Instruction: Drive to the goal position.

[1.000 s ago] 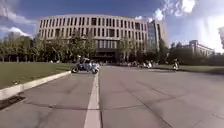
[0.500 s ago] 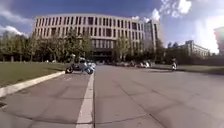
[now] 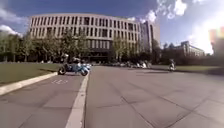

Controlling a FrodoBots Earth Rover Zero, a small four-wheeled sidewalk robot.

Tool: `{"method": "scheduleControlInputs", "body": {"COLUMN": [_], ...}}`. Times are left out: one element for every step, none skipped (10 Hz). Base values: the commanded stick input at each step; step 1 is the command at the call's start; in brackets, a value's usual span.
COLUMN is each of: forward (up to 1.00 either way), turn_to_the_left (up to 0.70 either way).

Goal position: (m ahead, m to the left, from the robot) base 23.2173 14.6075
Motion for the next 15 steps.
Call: {"method": "scheduleControlInputs", "body": {"forward": [0.7, 0.7, 0.7, 0.7, 0.7, 0.7, 0.7, 0.7, 0.7, 0.7, 0.7, 0.7, 0.7, 0.7, 0.7], "turn_to_the_left": [0.0, 0.0, 0.0, 0.0, 0.0, 0.0, 0.0, 0.0, 0.0, 0.0, 0.0, 0.0, 0.0, 0.0, 0.03]}}
